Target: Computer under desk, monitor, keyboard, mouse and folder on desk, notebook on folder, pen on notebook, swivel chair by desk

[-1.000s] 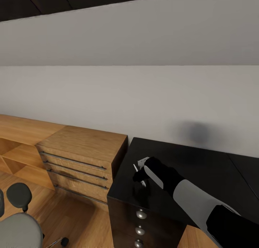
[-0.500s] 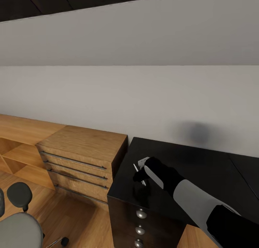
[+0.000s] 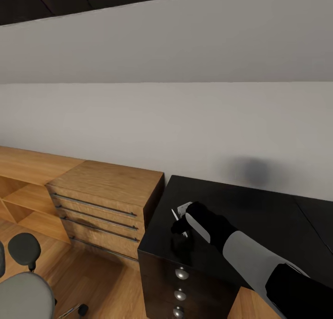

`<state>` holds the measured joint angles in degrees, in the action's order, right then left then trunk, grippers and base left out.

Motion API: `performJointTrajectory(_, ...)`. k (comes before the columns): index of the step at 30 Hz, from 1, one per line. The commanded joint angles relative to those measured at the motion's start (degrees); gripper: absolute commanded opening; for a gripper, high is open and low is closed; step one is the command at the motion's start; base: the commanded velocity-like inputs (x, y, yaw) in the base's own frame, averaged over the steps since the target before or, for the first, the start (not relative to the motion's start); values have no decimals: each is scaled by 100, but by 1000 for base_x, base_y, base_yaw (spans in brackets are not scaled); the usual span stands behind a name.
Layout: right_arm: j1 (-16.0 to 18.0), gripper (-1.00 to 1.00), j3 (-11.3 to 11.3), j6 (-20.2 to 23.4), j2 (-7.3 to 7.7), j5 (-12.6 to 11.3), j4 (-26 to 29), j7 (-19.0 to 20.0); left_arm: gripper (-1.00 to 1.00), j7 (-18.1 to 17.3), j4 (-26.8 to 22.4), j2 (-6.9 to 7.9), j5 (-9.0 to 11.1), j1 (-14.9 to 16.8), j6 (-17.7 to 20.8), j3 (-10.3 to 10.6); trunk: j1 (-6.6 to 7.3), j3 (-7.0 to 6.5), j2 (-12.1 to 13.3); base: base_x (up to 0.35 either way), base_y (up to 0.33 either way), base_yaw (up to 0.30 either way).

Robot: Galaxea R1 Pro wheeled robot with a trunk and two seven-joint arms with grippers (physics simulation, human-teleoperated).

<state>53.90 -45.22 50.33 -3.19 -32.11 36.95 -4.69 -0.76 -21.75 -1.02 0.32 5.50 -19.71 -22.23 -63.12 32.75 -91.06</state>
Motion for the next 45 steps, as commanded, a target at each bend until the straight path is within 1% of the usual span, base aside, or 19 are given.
performJointTrajectory(1, 7, 100, -24, 12, 3, -58, 5, -49, 100, -7, 2, -3, 3, 3, -15, -18, 0, 6, -3, 0, 0, 0)
performJointTrajectory(8, 7, 100, -27, 5, 3, -58, 5, -49, 100, -3, 2, -3, 3, 3, -15, -18, 0, 6, -3, 0, 0, 0)
performJointTrajectory(14, 7, 100, -27, 5, 3, -58, -2, -49, 100, -3, 3, -3, 3, 3, -15, -24, -131, 114, -244, 0, 0, 0)
performJointTrajectory(32, 7, 100, -27, 3, 42, -54, -12, -49, 100, -3, 2, -3, 3, 3, -15, -27, -131, 114, -244, 0, 0, 0)
performJointTrajectory(33, 7, -100, -26, 5, 44, -52, -9, -49, 100, -3, 3, -3, 3, 3, -15, -27, -131, 114, -244, 0, 0, 0)
performJointTrajectory(45, 7, -100, -25, 11, 49, -58, -4, -49, 100, 4, 3, -3, 3, 3, -15, -27, -131, 114, -244, 0, 0, 0)
